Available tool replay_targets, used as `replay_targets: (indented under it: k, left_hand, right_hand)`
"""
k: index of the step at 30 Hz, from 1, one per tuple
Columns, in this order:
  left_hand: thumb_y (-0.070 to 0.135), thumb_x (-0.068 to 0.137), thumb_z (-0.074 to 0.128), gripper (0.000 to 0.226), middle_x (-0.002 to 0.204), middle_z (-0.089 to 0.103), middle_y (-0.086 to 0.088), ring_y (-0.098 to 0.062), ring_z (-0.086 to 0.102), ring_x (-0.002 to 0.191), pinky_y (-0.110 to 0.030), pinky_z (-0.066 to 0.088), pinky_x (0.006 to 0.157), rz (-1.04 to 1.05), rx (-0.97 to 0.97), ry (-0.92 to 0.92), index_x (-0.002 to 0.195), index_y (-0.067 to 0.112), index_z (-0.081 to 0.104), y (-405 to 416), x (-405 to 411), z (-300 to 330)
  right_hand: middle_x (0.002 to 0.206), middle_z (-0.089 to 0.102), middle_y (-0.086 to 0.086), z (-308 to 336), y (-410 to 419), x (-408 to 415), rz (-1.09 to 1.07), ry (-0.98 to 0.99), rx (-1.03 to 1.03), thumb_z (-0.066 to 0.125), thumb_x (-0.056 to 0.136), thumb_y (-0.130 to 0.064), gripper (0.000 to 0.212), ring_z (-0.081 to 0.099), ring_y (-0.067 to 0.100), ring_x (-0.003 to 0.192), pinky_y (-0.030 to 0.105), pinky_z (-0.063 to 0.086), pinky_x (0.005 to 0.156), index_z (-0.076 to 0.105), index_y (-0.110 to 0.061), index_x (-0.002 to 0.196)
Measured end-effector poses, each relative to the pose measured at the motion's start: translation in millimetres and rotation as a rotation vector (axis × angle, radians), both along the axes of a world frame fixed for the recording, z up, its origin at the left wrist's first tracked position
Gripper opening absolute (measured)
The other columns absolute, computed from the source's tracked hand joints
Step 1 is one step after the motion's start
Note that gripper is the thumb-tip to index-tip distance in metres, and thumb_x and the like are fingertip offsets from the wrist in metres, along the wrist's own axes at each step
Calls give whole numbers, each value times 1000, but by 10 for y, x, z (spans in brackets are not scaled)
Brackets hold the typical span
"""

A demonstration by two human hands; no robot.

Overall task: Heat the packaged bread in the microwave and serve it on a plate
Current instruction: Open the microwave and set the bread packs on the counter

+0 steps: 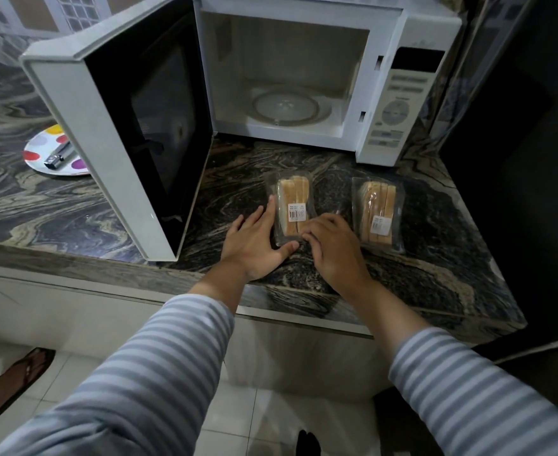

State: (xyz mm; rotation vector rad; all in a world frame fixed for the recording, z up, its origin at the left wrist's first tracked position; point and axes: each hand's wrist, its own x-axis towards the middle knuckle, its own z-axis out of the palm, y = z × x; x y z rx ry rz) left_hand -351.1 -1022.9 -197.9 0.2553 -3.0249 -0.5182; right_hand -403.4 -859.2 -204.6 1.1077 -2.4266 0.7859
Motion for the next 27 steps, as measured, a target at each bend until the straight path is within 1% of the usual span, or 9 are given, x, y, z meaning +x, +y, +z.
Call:
replay_targets:
  k: [5, 11, 14, 16, 19, 22, 24, 25, 27]
  left_hand:
    - [66, 89, 39, 94, 160, 17, 1, -8, 6, 148, -35, 4, 120, 8, 1, -12, 150, 23, -18, 15, -5, 19]
    - [65, 90, 38, 91, 160, 16, 1, -9, 4, 148, -35, 4, 120, 5, 10, -40, 150, 27, -18, 21, -6, 34]
    - [63, 91, 40, 89, 160, 17, 2, -8, 4, 148, -37, 4, 120, 7, 33, -32, 148, 31, -20, 23, 3, 37]
    - [58, 91, 42, 88, 160, 18, 2, -7, 4, 148, -38, 4, 120, 7, 67, -11, 146, 36, -22, 7, 5, 11]
    - [57, 90, 43, 89, 160, 17, 1, -7, 5, 147, -38, 4, 120, 1, 84, 12, 147, 35, -22, -16, 1, -23]
    - [65, 89, 38, 88, 161, 9, 3, -10, 9, 148, -37, 6, 120, 11, 112, 58, 150, 30, -15, -11, 5, -25]
    - [71, 87, 32, 84, 162, -1, 6, -15, 14, 147, -39, 13, 119, 42, 185, 133, 152, 33, -6, -21, -15, -23]
    - [74, 85, 31, 83, 162, -1, 9, -16, 17, 146, -42, 18, 118, 56, 251, 189, 152, 34, 1, -33, -38, -14]
    - [73, 83, 32, 81, 161, 6, 13, -13, 19, 145, -45, 25, 116, 55, 376, 314, 151, 34, 15, -54, -110, 45]
  right_hand:
    - [93, 68, 4, -3, -16, -16, -1, -6, 3, 39, 92, -21, 31, 55, 27, 95, 19, 33, 82, 67, -8, 90]
    - [89, 67, 6, -9, -11, -32, 13, 48, -16, 41, 92, -18, 28, 56, 26, 91, 22, 36, 82, 66, -6, 88]
    - [85, 64, 8, -11, -18, -27, 29, 52, -70, 44, 92, -11, 22, 53, 21, 85, 24, 38, 82, 64, -5, 85]
    - [83, 61, 8, -23, -11, -45, 6, 26, -134, 45, 92, -6, 19, 53, 21, 82, 21, 37, 78, 63, -4, 85]
    - [87, 62, 5, -62, -12, -81, 3, -5, -125, 44, 94, -11, 20, 54, 23, 89, 21, 34, 81, 63, -7, 89]
    - [93, 62, 6, -37, -7, -99, 19, 14, -133, 45, 95, -14, 22, 54, 24, 95, 24, 38, 85, 65, -8, 93]
    - [100, 59, 8, 69, -27, -128, 40, 13, -209, 46, 95, -15, 24, 54, 21, 97, 28, 44, 87, 67, -4, 99]
    - [106, 58, 8, 138, -50, -148, 43, -23, -271, 44, 96, -16, 27, 54, 19, 101, 26, 44, 90, 67, -3, 104]
    - [121, 54, 7, 278, -110, -190, -26, -128, -446, 38, 99, -17, 34, 50, 12, 113, 15, 37, 100, 61, -5, 121]
